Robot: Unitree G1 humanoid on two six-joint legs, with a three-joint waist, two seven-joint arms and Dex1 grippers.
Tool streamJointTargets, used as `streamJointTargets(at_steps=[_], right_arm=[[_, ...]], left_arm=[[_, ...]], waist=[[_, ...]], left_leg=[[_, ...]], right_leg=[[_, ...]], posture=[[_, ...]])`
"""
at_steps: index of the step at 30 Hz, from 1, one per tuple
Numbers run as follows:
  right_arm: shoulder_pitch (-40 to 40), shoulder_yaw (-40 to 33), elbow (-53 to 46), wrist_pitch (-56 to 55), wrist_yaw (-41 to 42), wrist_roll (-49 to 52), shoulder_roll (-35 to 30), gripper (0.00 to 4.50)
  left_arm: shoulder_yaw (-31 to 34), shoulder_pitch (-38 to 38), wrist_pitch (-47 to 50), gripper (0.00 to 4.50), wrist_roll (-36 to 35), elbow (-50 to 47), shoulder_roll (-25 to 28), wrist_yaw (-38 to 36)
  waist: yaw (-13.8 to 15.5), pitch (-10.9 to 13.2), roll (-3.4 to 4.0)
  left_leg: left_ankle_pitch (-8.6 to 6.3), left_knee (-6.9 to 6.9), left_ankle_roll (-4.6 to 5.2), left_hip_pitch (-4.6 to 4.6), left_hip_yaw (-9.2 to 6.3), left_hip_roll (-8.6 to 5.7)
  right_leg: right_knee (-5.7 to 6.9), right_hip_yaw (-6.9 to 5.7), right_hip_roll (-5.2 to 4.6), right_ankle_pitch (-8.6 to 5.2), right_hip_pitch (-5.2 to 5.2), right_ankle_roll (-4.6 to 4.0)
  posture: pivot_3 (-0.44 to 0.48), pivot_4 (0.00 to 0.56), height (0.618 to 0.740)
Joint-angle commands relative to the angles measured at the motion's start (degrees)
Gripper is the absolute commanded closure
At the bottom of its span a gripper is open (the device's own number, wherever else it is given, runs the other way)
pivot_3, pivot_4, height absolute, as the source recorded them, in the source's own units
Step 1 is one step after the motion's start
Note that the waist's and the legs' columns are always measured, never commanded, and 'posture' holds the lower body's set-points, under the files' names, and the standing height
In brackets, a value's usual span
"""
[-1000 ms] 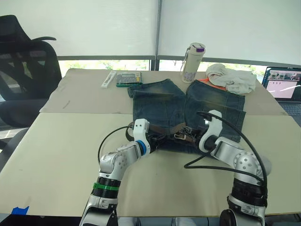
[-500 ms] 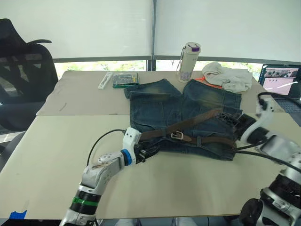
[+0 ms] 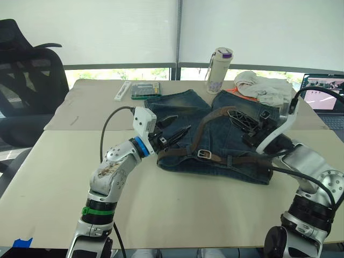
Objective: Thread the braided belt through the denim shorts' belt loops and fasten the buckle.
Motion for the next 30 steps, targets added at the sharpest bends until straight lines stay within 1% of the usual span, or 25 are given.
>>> streamJointTargets(at_steps=[1,4,6,11,15,18,19,20,24,25,27,30], right_arm=[[-0.91,4.43,-3.55,-6.64,-3.12,4.15,-0.68,4.50],[-1.39,7.59,-4.57,-10.26,-4.56,5.41,-0.81,4.50],[-1.40,9.24,-5.22,-12.20,-4.95,6.16,-1.20,4.50],[-0.23,12.76,-6.53,-14.83,-4.62,6.19,-2.50,4.50],[0.78,14.99,-7.66,-16.23,-4.23,6.53,-3.58,4.50],[1.37,16.06,-7.97,-17.11,-3.86,6.51,-4.22,4.50],[1.57,16.22,-7.98,-17.39,-3.72,6.51,-4.48,4.50],[1.73,16.32,-7.90,-17.74,-3.63,6.41,-4.76,4.50],[2.22,16.77,-7.79,-18.97,-3.57,6.67,-5.71,4.50],[2.32,16.94,-7.81,-19.25,-3.57,6.72,-5.84,4.50],[2.55,17.25,-8.10,-19.42,-2.48,6.59,-6.12,4.50],[3.11,17.71,-9.78,-17.93,3.68,3.53,-7.78,4.50]], left_arm=[[-5.09,-1.53,-12.18,1.27,11.16,2.48,-0.07,2.57],[-7.71,-2.78,-17.96,1.27,16.71,5.89,-0.64,4.23],[-8.19,-3.51,-20.04,1.27,19.32,8.57,-1.92,6.79],[-7.69,-5.26,-23.66,1.27,20.88,13.20,-6.83,10.84],[-7.71,-6.84,-25.48,1.27,23.11,14.71,-9.15,13.54],[-7.19,-7.84,-27.43,2.10,25.39,16.05,-10.06,16.63],[-7.01,-8.11,-28.23,2.50,26.11,16.42,-10.19,17.62],[-7.25,-8.21,-29.27,2.79,27.18,16.74,-9.87,18.12],[-8.41,-7.87,-31.91,4.19,30.04,16.97,-8.77,18.58],[-8.77,-7.61,-32.28,4.45,30.68,16.94,-8.46,18.50],[-9.04,-7.23,-32.34,4.48,31.25,17.12,-8.33,18.63],[-8.37,-6.77,-31.06,4.48,31.15,17.51,-8.71,19.27]], waist=[[0.02,0.00,0.00],[0.07,0.00,0.00],[0.16,0.00,0.00],[0.14,0.01,-0.01],[0.16,0.01,-0.02],[0.16,0.01,-0.02],[0.16,0.01,-0.02],[0.19,0.01,-0.03],[0.18,0.02,-0.03],[0.17,0.01,-0.03],[0.18,0.02,-0.03],[0.26,0.01,-0.03]], left_leg=[[0.00,0.00,0.00,-0.01,0.01,0.01],[0.00,0.01,0.00,-0.03,0.02,0.03],[-0.02,0.01,0.03,-0.05,0.02,0.05],[-0.06,0.03,0.11,-0.09,0.03,0.08],[-0.06,0.03,0.11,-0.13,0.04,0.09],[-0.07,0.03,0.12,-0.12,0.05,0.09],[-0.07,0.03,0.14,-0.12,0.05,0.10],[-0.08,0.03,0.15,-0.12,0.05,0.10],[-0.10,0.04,0.17,-0.13,0.06,0.09],[-0.09,0.04,0.17,-0.13,0.07,0.09],[-0.09,0.04,0.17,-0.14,0.08,0.10],[-0.10,0.05,0.19,-0.15,0.08,0.10]], right_leg=[[-0.01,0.00,0.01,0.00,0.00,0.00],[-0.02,0.00,0.02,0.00,-0.02,0.00],[-0.01,-0.01,0.01,0.00,-0.03,0.00],[-0.03,-0.01,0.00,0.02,-0.04,0.03],[-0.03,-0.02,0.00,0.02,-0.08,0.04],[-0.03,-0.02,0.00,0.02,-0.08,0.04],[-0.02,-0.02,0.00,0.02,-0.08,0.04],[-0.03,-0.02,0.00,0.02,-0.08,0.04],[-0.03,-0.02,-0.01,0.03,-0.08,0.05],[-0.02,-0.02,-0.01,0.02,-0.10,0.05],[-0.02,-0.02,-0.01,0.03,-0.12,0.05],[-0.02,-0.02,-0.02,0.03,-0.12,0.05]], posture=[[0.000,0.150,0.737],[0.000,0.150,0.737],[0.000,0.150,0.737],[0.000,0.150,0.737],[0.000,0.150,0.737],[0.000,0.150,0.737],[0.000,0.150,0.737],[0.000,0.150,0.737],[0.000,0.150,0.737],[0.000,0.150,0.737],[0.000,0.150,0.737],[0.000,0.150,0.737]])
